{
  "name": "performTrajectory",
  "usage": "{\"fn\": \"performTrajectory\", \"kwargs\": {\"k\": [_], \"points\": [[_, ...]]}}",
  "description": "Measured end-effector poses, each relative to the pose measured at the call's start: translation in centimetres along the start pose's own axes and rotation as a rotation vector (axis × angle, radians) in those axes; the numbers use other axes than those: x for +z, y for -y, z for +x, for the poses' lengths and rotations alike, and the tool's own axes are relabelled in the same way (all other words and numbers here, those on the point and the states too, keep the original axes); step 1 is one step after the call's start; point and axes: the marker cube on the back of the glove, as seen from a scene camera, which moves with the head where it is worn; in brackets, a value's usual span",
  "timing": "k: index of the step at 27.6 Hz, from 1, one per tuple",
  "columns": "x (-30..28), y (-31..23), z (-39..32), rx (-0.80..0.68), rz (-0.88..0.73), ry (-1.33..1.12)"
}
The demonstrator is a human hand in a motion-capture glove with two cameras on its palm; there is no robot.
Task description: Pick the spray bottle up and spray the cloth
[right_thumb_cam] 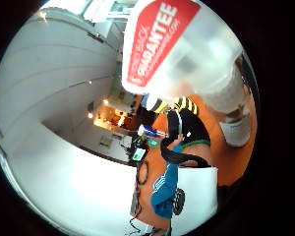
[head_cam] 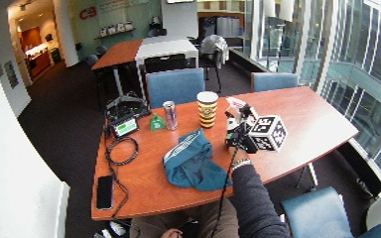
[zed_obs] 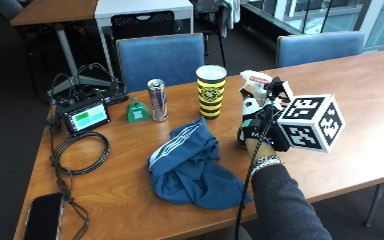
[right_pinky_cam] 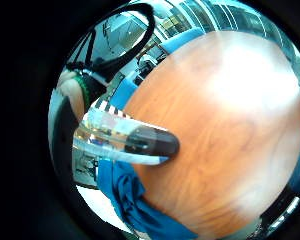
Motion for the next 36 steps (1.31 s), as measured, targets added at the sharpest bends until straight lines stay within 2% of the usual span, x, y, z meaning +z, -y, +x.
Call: {"fn": "performTrajectory", "kwargs": {"k": [12,18,36], "points": [[0.1,0.5,0.7,0.029,-0.021,0.18],[0.5,0.8,0.2,-0.001,0.009,0.29],[1.2,1.1,-4.7,-0.288,0.219,0.364]]}}
